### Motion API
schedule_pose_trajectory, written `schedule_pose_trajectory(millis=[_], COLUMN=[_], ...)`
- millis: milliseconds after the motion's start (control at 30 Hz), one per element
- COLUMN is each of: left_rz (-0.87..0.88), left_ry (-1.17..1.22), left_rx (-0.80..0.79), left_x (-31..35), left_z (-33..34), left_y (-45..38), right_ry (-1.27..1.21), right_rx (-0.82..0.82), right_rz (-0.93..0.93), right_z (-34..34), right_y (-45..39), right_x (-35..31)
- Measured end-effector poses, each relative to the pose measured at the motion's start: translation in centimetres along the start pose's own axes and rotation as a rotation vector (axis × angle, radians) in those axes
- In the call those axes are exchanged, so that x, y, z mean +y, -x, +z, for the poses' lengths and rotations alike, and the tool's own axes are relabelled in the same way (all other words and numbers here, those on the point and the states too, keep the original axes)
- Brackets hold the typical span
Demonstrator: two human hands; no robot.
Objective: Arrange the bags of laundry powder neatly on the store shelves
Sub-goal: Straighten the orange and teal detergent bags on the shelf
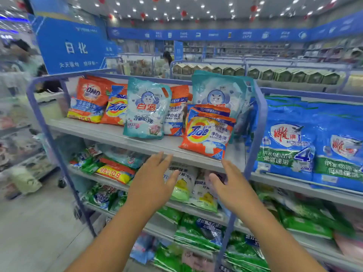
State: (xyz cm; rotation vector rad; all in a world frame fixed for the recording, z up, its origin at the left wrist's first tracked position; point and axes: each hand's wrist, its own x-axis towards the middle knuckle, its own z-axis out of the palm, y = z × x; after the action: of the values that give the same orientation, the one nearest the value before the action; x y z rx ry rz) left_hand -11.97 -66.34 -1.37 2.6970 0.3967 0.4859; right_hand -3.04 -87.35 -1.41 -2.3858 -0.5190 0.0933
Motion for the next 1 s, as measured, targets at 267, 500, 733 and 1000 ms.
schedule_pose_trajectory(millis=[267, 500, 733, 1000], left_rz=[0.062, 0.014, -0.180, -0.363], left_ry=[0.085, 0.199, 0.483, 1.120], left_rx=[-0.026, -0.134, -0.217, -0.568], left_x=[-1.0, -2.1, -1.8, -2.7], left_z=[1.6, 4.0, 5.6, 7.3], left_y=[-8.5, -17.6, -25.4, -27.8], right_ry=[-0.136, -0.320, -0.516, -0.638], right_rx=[0.141, 0.268, 0.411, 0.488], right_rz=[0.046, 0.211, 0.342, 0.275], right_z=[0.6, 1.9, 2.4, 3.6], right_y=[-7.7, -17.1, -21.3, -21.2], right_x=[-0.6, 0.5, 1.6, 1.5])
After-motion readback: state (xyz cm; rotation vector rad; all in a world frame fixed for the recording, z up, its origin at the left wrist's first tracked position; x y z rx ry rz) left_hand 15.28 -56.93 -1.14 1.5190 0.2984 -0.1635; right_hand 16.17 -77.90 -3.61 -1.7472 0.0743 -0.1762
